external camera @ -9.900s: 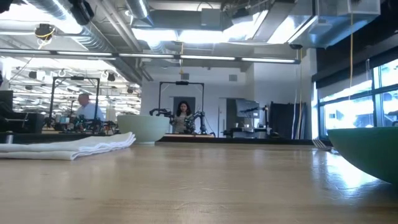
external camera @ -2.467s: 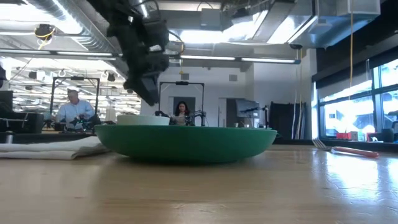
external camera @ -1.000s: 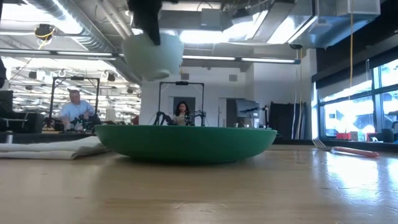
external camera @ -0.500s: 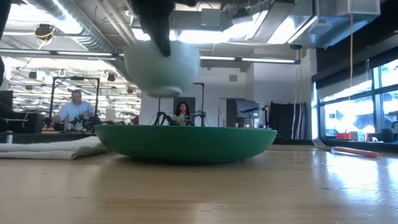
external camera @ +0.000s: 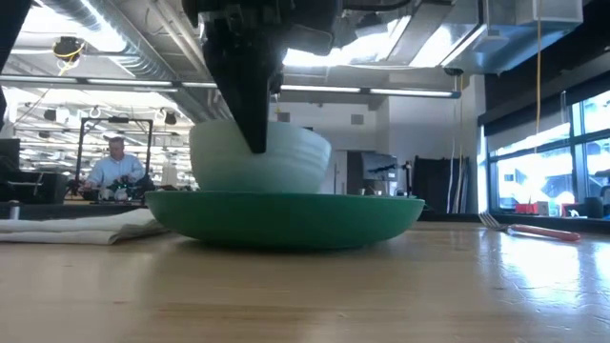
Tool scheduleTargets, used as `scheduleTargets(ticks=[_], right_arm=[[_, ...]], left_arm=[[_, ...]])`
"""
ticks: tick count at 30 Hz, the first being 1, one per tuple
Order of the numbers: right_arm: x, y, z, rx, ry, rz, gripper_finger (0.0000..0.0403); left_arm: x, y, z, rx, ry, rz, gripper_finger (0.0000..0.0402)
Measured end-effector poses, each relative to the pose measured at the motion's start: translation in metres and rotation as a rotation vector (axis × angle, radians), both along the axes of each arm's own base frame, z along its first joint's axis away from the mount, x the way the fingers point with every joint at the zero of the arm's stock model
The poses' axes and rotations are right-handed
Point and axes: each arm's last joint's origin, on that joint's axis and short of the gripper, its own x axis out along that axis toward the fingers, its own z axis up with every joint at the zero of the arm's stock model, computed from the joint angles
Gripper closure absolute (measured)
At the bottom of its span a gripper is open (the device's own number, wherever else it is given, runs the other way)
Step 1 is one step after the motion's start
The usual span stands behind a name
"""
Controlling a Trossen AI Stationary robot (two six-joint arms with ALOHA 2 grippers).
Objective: Set table place
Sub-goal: Put the blue bowl on top of the green plate
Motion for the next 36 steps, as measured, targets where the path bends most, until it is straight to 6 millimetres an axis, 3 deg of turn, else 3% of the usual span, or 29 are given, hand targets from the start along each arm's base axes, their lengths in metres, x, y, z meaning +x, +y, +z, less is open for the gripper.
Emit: scheduleTargets(ticks=[6,21,36], right_arm=[[0.000,0.000,0.000,-0.027,-0.003,0.017,0.0297],[0.000,0.000,0.000,-0.011,0.003,0.007,0.0297],[-0.003,0.001,-0.003,-0.001,0.041,0.001,0.0297]], left_arm=[[0.006,-0.010,-0.002,-0.024,-0.063,0.003,0.0399],[0.018,-0.014,-0.009,-0.082,-0.131,-0.014,0.0391],[0.022,-0.004,-0.012,-0.127,-0.117,0.050,0.0287]])
